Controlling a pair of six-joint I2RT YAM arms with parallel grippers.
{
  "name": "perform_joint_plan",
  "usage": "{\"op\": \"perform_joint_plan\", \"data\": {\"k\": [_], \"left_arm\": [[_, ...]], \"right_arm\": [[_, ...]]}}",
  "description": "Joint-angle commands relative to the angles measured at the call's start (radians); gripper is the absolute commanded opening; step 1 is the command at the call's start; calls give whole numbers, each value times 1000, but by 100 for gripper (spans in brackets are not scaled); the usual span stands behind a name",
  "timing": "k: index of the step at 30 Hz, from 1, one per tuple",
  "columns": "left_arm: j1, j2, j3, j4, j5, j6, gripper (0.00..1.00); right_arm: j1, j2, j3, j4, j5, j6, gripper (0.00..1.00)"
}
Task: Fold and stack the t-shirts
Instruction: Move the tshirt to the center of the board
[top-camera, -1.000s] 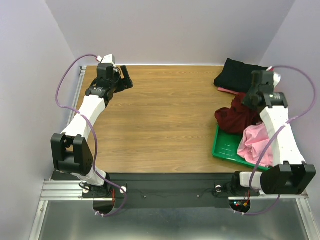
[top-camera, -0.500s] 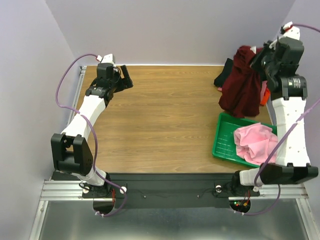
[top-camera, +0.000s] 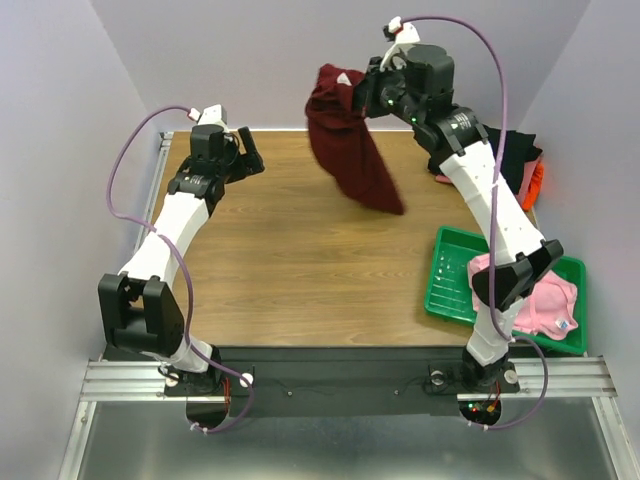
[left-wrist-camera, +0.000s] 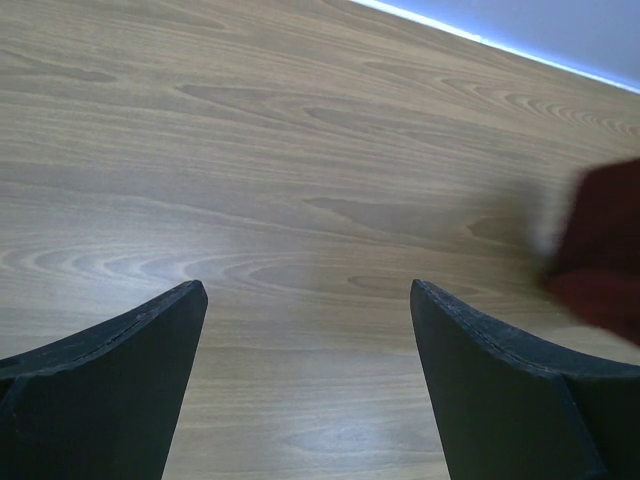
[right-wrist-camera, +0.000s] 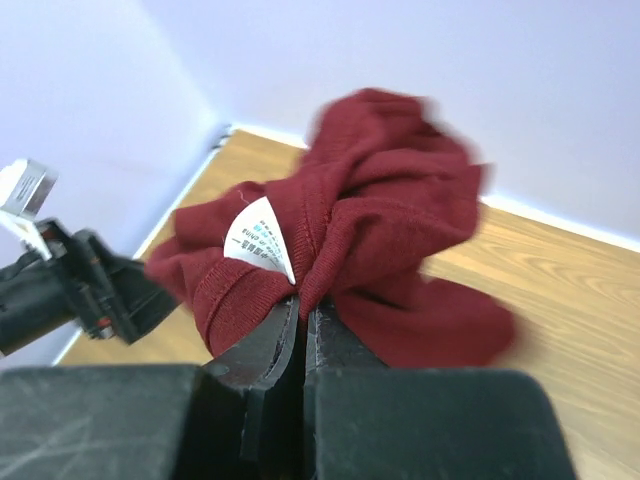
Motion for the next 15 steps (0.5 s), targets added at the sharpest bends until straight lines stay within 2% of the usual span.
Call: {"op": "perform_joint_plan", "data": {"k": [1,3,4,5,6,7,8,9,11,15], "left_arm": [[6,-79,29,38,-46,-13,96],[9,-85,23,35,-49,-19,96],[9,-90,20,37,-51,-21,96],[11,-91,19,35,-51,-21,96],[11,-90,13,35,-54,-19,96],[12,-90,11,32,-54,-16,96],[12,-90,9,29,-55,-16,96],[14,-90,6,18,-61,-12,96],[14,-93,-3,9,-69,-5,97],[17,-105,-32,-17,-103,19,98]], "right_arm": [[19,-22,90,130,46,1,0],[17,-43,20,135,110,-5,2],[17,-54,-14,145,182,-4,10],[17,-64,-57,145,227,-4,24],[16,-75,-133,144,273,-4,65],[16,-81,-190,144,364,-10,87],[14,-87,-241,145,408,-10,87],[8,-91,-345,144,458,7,96],[-1,-97,-431,142,462,30,100],[0,-83,-537,144,311,45,98]]}}
